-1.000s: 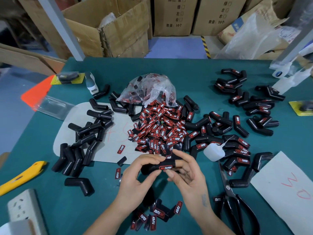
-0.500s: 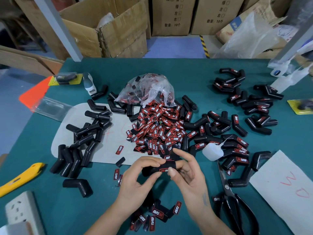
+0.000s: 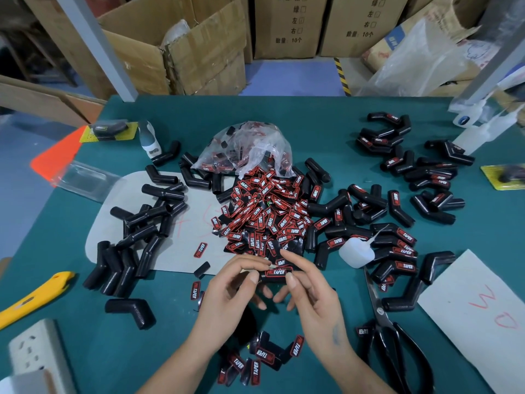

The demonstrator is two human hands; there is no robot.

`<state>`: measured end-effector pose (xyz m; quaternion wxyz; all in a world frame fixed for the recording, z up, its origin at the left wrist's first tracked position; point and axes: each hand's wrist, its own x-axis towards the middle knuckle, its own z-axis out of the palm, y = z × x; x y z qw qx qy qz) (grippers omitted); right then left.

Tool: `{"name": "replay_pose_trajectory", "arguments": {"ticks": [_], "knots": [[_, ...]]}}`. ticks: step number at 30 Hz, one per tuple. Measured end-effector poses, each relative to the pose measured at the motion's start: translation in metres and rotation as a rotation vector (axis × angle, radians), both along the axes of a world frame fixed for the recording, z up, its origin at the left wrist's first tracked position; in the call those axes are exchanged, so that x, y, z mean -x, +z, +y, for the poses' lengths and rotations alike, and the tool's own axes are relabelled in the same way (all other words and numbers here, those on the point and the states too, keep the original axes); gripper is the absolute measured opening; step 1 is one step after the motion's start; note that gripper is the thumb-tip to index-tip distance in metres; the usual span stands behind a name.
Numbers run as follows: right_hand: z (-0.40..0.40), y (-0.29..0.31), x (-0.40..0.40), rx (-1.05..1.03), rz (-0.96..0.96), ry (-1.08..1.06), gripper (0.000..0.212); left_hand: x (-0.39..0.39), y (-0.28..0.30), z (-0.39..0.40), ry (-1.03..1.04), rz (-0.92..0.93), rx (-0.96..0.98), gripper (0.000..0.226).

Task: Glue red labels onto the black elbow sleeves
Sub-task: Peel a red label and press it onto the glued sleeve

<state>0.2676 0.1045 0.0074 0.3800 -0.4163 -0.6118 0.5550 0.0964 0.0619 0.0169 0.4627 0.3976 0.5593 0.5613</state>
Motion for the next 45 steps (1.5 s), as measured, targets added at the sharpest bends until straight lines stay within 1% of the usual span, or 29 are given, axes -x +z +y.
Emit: {"name": "replay_pose_trajectory", "arguments": {"ticks": [5, 9, 11, 13, 14, 16, 17, 20, 25, 33, 37, 41, 45], "knots": [[-0.002, -0.006, 0.001, -0.031, -0.017, 0.040, 0.040, 0.000, -0.005, 0.000, 0.023, 0.072, 0.038, 0.014], [-0.005, -0.008, 0.000, -0.059, 0.001, 0.022, 0.040, -0.004, -0.008, -0.001, 0.031, 0.014, 0.031, 0.013], [-0.005, -0.007, -0.001, -0.069, 0.004, 0.015, 0.040, -0.007, -0.008, 0.000, 0.042, 0.028, 0.035, 0.013], [-0.003, -0.005, -0.002, -0.081, -0.018, 0.027, 0.042, -0.007, -0.009, 0.001, 0.046, 0.079, -0.019, 0.009], [-0.002, -0.004, -0.002, -0.091, -0.039, 0.039, 0.043, -0.006, -0.009, 0.001, 0.044, 0.138, -0.073, 0.008], [-0.003, -0.002, -0.001, -0.126, -0.082, 0.069, 0.045, -0.005, -0.009, 0.002, 0.025, 0.244, -0.172, 0.011], [-0.004, 0.000, 0.000, -0.153, -0.095, 0.084, 0.045, -0.005, -0.008, 0.002, 0.024, 0.261, -0.192, 0.011], [-0.010, 0.001, 0.002, -0.206, -0.080, 0.093, 0.045, -0.008, -0.010, 0.001, 0.030, 0.242, -0.191, 0.006], [-0.010, -0.004, 0.001, -0.168, -0.080, 0.049, 0.046, -0.014, -0.014, 0.002, 0.046, 0.262, -0.190, 0.011], [-0.011, -0.008, 0.001, -0.125, -0.043, 0.035, 0.046, -0.016, -0.013, 0.001, 0.066, 0.244, -0.178, 0.009], [-0.010, -0.008, 0.002, -0.095, 0.000, 0.016, 0.041, -0.017, -0.011, 0.003, 0.067, 0.224, -0.156, 0.008], [-0.009, -0.007, 0.000, -0.089, 0.025, -0.017, 0.038, -0.015, -0.009, 0.005, 0.016, 0.226, -0.134, 0.012], [-0.005, -0.007, -0.002, -0.090, -0.003, -0.029, 0.039, -0.012, -0.008, 0.006, -0.041, 0.251, -0.101, 0.017]]}}
